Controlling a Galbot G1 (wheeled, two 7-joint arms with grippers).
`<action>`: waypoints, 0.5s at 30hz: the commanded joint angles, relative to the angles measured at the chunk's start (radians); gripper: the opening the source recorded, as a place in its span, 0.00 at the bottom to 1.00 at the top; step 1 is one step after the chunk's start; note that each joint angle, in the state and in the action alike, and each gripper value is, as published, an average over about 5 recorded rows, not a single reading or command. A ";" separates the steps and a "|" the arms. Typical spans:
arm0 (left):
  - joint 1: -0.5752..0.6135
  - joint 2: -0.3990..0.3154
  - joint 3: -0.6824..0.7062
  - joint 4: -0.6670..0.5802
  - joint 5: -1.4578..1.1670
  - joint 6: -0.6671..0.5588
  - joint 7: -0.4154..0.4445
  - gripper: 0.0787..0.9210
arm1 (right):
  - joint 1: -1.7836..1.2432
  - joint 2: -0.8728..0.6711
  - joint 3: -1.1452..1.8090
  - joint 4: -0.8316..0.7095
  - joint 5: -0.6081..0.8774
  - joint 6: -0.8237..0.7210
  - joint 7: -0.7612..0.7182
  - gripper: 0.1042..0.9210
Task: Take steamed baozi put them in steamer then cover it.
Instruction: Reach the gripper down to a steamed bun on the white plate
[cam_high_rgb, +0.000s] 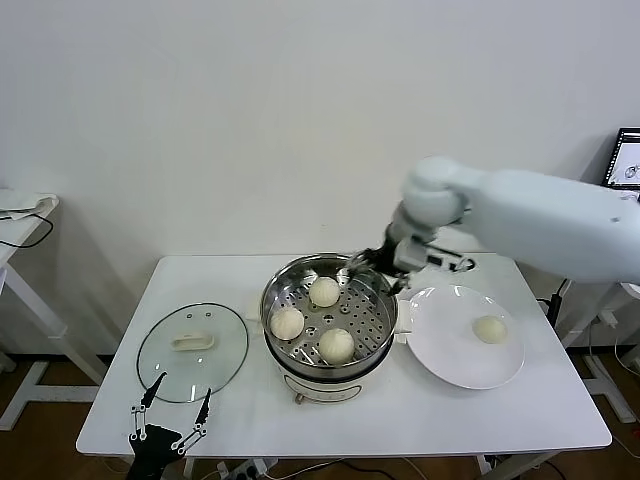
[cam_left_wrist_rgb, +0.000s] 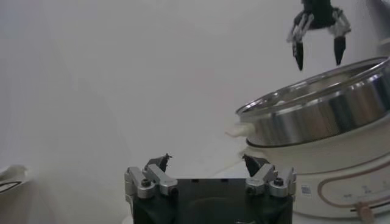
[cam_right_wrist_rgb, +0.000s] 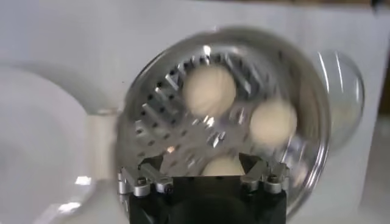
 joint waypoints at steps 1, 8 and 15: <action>0.004 -0.002 0.005 -0.009 0.005 0.004 -0.001 0.88 | -0.098 -0.164 0.045 -0.373 0.214 -0.321 -0.100 0.88; 0.018 -0.005 0.004 -0.004 0.017 0.008 -0.007 0.88 | -0.316 -0.137 0.189 -0.560 0.052 -0.276 -0.084 0.88; 0.027 -0.007 0.004 -0.005 0.021 0.012 -0.009 0.88 | -0.460 -0.095 0.282 -0.657 -0.047 -0.227 -0.050 0.88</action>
